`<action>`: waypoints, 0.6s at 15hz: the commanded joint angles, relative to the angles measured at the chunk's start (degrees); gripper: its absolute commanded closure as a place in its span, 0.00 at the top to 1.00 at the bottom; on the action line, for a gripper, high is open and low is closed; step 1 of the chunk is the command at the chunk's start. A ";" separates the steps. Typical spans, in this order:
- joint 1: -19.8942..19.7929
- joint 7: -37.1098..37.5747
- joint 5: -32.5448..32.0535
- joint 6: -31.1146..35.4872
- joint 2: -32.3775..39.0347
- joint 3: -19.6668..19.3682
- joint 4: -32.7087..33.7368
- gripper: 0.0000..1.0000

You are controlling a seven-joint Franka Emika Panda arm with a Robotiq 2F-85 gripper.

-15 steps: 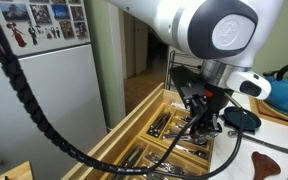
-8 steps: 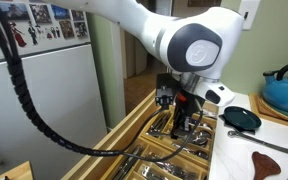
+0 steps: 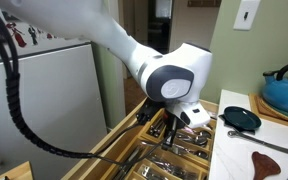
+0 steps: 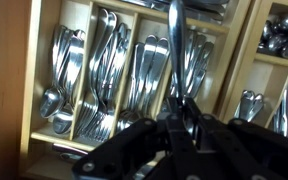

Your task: Put the fork in the kitchen drawer

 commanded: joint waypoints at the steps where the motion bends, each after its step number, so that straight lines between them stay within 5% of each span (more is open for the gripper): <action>1: -0.80 -0.10 3.46 5.47 1.67 -0.18 -2.72 0.03; 9: -1.67 1.55 6.38 9.11 6.86 -1.28 -1.92 0.03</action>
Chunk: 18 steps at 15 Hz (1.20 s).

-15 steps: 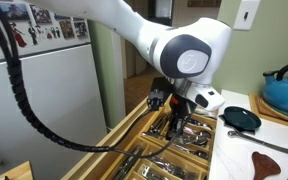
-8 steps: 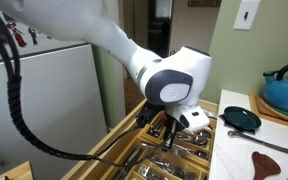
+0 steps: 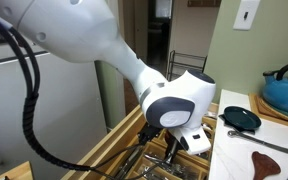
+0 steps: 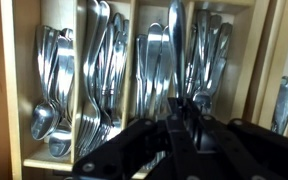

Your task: Put the fork in the kitchen drawer

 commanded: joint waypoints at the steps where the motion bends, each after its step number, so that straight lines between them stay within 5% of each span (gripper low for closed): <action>1: -0.35 0.87 2.67 2.16 2.50 -0.11 0.58 0.03; 18: -0.08 0.89 8.36 6.94 9.75 1.55 5.18 0.03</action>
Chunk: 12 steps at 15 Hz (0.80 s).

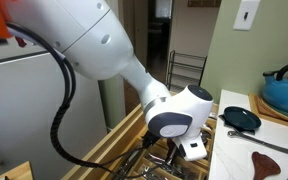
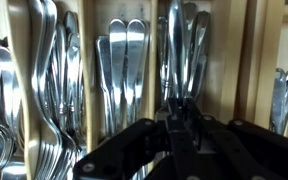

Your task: Put the fork in the kitchen drawer

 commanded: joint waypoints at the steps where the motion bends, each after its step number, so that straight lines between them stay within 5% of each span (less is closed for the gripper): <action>1: -0.22 -0.15 1.94 1.05 2.40 0.53 2.07 0.03; 2: -0.09 0.17 1.67 0.42 2.53 0.38 2.35 0.36; 4: -0.03 0.06 1.59 -0.54 1.83 0.40 2.16 0.42; 12: 2.16 4.46 -3.01 -2.86 -8.16 -2.23 -2.25 0.99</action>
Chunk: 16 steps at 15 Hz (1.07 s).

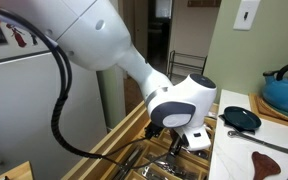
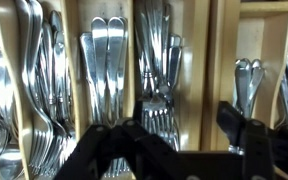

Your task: Put the fork in the kitchen drawer

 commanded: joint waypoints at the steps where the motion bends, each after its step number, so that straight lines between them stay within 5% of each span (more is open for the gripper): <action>1: 1.88 1.69 -5.25 -2.13 -7.85 -2.22 -4.69 1.00; 6: 2.90 -3.32 -22.04 -5.84 -17.19 -2.93 -8.22 1.00; 16: 1.60 -24.63 -30.74 -25.02 -27.02 1.70 -8.03 1.00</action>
